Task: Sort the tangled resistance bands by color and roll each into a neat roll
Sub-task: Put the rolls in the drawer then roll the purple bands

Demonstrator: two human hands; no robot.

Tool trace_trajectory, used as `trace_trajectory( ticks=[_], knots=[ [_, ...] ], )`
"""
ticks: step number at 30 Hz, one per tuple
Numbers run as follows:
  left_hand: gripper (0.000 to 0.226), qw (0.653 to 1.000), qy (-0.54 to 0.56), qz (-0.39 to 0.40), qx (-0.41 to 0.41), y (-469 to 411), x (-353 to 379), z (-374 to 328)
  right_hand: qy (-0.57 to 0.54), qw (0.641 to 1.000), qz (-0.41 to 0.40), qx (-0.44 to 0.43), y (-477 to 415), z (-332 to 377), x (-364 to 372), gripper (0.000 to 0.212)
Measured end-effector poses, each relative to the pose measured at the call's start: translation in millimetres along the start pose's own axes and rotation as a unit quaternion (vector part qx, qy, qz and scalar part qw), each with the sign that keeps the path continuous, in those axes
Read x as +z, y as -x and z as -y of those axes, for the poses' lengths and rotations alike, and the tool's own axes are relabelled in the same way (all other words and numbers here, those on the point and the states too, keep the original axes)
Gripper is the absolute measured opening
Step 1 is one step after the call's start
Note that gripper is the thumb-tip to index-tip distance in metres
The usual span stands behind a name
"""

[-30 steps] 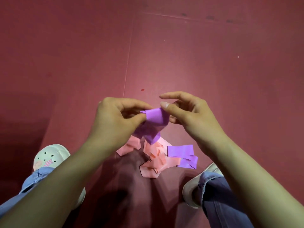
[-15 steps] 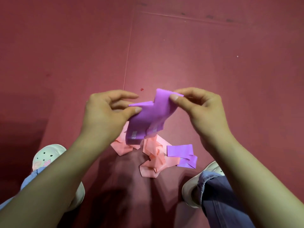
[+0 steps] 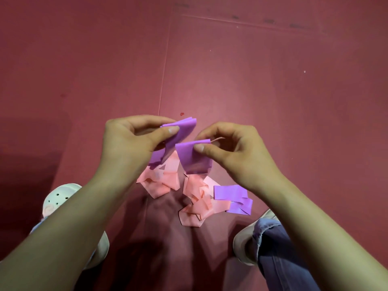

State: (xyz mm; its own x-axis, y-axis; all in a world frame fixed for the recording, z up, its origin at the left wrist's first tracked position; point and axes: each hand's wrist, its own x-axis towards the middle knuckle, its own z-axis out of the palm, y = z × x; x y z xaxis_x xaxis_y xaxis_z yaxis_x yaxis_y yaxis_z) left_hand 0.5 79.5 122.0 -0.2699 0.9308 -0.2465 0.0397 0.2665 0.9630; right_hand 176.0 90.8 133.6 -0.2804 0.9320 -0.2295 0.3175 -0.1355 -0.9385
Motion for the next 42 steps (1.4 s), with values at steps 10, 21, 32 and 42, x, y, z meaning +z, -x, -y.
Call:
trace_trajectory(
  ticks=[10,21,32,42],
  knots=[
    [0.017,0.992,0.083,0.075,-0.051,8.0,10.8,-4.2,0.027,0.995,-0.077,-0.056,-3.4,0.5,-1.5,0.025],
    [0.014,0.989,0.076,0.094,-0.081,8.9,11.5,-3.3,-0.002,0.994,-0.100,-0.043,-3.6,-0.7,1.3,0.022],
    [0.014,0.996,0.024,0.078,0.019,13.5,15.3,-1.6,-0.016,0.994,-0.105,-0.025,-5.1,-3.7,3.1,0.015],
    [0.013,0.997,0.030,0.065,0.010,10.6,14.1,3.0,0.005,0.989,-0.145,-0.031,-6.9,-1.6,1.5,0.028]
  ],
)
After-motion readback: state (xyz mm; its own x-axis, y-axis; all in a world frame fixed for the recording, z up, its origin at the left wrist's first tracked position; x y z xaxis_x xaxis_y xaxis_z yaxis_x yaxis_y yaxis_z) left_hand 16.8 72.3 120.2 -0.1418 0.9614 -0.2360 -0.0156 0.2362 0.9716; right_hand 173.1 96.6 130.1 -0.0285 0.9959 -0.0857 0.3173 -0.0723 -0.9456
